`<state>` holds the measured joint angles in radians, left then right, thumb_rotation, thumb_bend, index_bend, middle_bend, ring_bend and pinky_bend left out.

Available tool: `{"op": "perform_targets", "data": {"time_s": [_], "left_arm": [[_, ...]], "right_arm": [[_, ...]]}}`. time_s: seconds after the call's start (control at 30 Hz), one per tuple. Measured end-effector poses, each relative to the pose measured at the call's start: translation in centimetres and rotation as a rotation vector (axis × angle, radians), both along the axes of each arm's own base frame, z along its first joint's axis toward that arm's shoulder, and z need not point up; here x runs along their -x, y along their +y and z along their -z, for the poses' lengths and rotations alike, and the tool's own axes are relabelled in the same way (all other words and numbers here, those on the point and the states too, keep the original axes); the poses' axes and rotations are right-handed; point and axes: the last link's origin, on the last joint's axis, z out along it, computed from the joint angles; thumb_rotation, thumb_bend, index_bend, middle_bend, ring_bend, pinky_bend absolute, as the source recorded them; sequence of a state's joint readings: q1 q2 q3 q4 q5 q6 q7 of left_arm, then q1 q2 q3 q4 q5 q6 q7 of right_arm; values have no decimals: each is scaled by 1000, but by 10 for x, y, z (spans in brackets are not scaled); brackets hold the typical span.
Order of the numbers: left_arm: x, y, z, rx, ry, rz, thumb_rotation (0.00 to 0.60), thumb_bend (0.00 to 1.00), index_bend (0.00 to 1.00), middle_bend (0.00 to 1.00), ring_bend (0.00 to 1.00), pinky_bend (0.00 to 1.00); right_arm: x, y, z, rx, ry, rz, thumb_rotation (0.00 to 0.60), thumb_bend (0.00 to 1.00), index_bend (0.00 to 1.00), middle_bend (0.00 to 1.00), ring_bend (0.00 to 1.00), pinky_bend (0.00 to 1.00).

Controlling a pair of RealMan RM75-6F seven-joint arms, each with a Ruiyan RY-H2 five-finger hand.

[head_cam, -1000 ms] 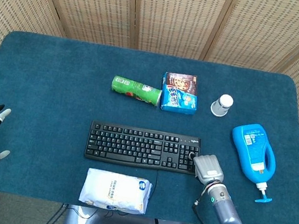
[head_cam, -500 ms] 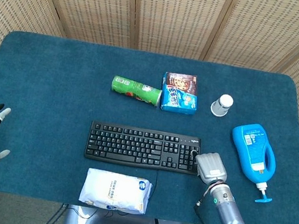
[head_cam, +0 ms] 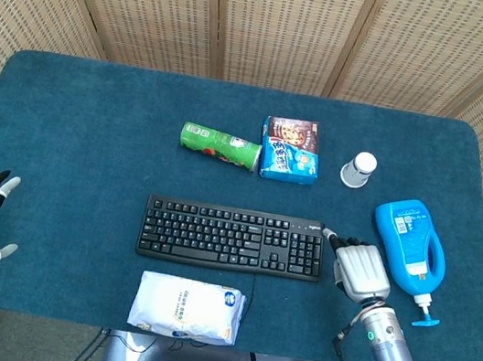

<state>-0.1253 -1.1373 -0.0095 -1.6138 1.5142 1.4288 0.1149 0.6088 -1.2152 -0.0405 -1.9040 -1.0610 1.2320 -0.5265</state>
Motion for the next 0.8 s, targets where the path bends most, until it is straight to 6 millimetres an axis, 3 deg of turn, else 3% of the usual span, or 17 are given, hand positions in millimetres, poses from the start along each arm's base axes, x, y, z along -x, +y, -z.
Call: {"op": "perform_targets", "data": {"time_s": [0.1,0.33,0.5,0.8], "left_arm": [[0,-2,1,3,1,3,600,0,0,0,0,0],[0,-5,4,9,2,12,600,0,0,0,0,0],[-1,-5,5,11,3,21,600,0,0,0,0,0],[-3,-6,9,16,10,41,600,0,0,0,0,0]], "right_arm": [[10,12,-11,47,-45,-28,600,354,1,10,0,159],[52,45,-39,197,-106,-42,600,173,0,0,0,18],[80,69,-54,281,-107,-37,600,131,0,0,0,0],[105,90,-67,357,-105,-47,600,131,0,0,0,0]]}}
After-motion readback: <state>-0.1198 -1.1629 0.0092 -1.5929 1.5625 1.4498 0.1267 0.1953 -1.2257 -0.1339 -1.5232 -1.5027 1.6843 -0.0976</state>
